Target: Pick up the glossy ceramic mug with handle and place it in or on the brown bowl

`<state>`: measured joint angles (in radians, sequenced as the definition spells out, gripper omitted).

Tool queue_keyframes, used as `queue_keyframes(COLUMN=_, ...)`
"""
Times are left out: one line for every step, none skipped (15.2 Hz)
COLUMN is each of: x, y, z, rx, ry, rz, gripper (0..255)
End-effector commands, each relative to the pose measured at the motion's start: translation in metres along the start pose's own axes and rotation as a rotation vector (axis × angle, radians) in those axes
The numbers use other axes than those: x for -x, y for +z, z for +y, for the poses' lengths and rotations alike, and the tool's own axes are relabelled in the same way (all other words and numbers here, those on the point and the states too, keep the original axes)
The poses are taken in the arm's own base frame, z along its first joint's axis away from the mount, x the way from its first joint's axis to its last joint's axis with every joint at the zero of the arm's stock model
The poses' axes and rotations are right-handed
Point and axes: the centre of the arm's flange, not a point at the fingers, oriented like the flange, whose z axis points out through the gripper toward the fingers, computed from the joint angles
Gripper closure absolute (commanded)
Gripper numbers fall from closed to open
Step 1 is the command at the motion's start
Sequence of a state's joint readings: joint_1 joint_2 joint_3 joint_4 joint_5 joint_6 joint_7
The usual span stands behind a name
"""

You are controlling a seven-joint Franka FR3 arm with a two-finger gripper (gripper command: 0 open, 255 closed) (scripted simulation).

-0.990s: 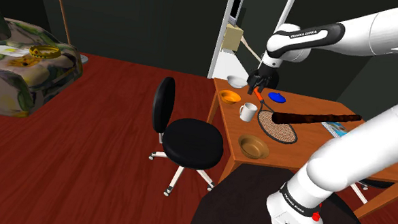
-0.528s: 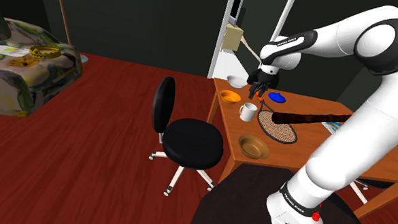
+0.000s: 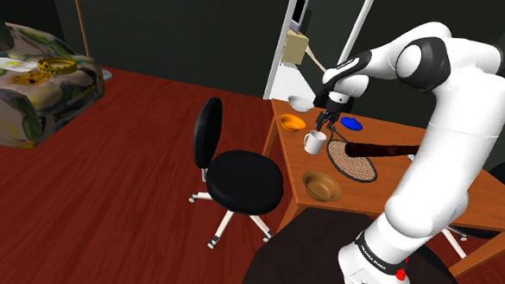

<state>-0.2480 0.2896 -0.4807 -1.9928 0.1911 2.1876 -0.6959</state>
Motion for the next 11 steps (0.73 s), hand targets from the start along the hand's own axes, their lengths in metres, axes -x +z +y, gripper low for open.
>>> queue_keyframes(x=-0.007, y=0.014, z=0.022, rx=0.0, ry=0.003, rz=-0.009, gripper=0)
queue_keyframes(x=-0.011, y=0.022, z=0.033, rx=0.0, ry=0.006, rz=-0.013, gripper=0)
queue_keyframes(x=-0.012, y=0.024, z=0.036, rx=0.0, ry=0.006, rz=-0.014, gripper=0)
queue_keyframes(x=-0.012, y=0.029, z=0.036, rx=0.0, ry=0.006, rz=-0.014, gripper=0)
queue_keyframes(x=-0.012, y=0.034, z=0.036, rx=0.0, ry=0.006, rz=-0.014, gripper=0)
queue_keyframes(x=-0.012, y=0.04, z=0.036, rx=0.0, ry=0.006, rz=-0.014, gripper=0)
queue_keyframes(x=-0.012, y=0.045, z=0.036, rx=0.0, ry=0.006, rz=-0.014, gripper=0)
queue_keyframes(x=-0.012, y=0.05, z=0.036, rx=0.0, ry=0.006, rz=-0.014, gripper=0)
queue_keyframes(x=-0.012, y=0.055, z=0.036, rx=0.0, ry=0.006, rz=-0.014, gripper=0)
queue_keyframes(x=-0.012, y=0.064, z=0.036, rx=0.0, ry=0.006, rz=-0.014, gripper=0)
queue_keyframes(x=-0.012, y=0.064, z=0.036, rx=0.0, ry=0.006, rz=-0.014, gripper=0)
